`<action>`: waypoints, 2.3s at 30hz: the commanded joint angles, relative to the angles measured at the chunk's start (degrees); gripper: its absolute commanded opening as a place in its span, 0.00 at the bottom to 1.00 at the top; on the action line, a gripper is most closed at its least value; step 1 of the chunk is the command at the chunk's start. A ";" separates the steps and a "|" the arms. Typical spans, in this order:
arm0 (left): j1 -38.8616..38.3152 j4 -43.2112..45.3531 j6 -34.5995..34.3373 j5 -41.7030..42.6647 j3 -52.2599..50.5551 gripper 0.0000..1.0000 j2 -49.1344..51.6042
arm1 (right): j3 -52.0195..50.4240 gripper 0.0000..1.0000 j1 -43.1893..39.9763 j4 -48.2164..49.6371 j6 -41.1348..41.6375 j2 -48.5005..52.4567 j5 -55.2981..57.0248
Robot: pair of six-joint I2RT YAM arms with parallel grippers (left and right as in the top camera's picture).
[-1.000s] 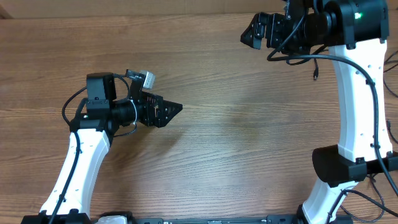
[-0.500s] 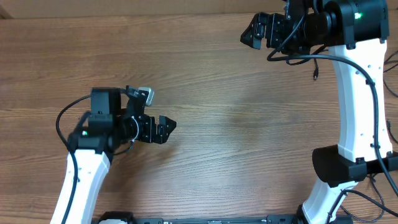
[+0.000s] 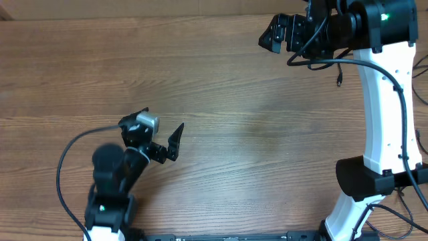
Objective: Untangle cables
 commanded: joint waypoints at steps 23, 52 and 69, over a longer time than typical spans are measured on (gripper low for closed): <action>7.13 2.05 1.18 -5.09 -18.80 1.00 -29.38 | 0.22 1.00 -0.04 0.35 -0.02 -0.48 0.15; 7.41 -13.46 -2.43 -9.94 -18.80 1.00 -39.15 | 0.22 1.00 -0.04 0.33 -0.02 -0.48 0.15; 6.58 -14.14 -5.35 -19.47 -18.80 1.00 -39.15 | 0.22 1.00 -0.04 0.35 -0.02 -0.48 0.15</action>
